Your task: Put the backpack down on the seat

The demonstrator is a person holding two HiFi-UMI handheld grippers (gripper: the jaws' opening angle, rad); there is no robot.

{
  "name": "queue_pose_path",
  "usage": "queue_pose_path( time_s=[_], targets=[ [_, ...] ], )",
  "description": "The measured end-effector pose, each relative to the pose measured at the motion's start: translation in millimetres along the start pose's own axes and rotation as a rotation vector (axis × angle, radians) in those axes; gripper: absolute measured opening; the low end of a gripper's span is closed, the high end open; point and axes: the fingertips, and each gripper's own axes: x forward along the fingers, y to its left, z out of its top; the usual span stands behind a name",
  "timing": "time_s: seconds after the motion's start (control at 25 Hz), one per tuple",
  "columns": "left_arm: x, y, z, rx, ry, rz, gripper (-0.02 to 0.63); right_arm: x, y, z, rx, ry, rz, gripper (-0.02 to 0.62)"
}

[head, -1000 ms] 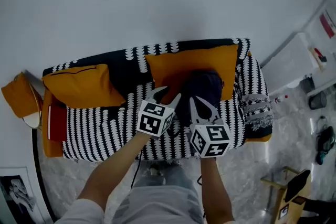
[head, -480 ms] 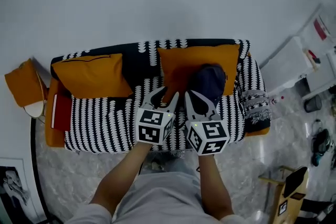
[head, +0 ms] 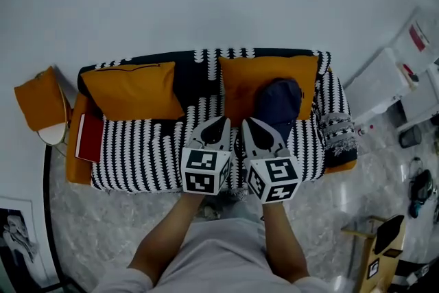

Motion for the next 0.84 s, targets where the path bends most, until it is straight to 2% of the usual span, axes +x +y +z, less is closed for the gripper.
queue_pose_path(
  time_s=[0.84],
  targets=[
    [-34,-3,-9,-0.018,-0.009,0.005,0.005,-20,26,-3,-0.022,-0.007,0.001,0.000]
  ],
)
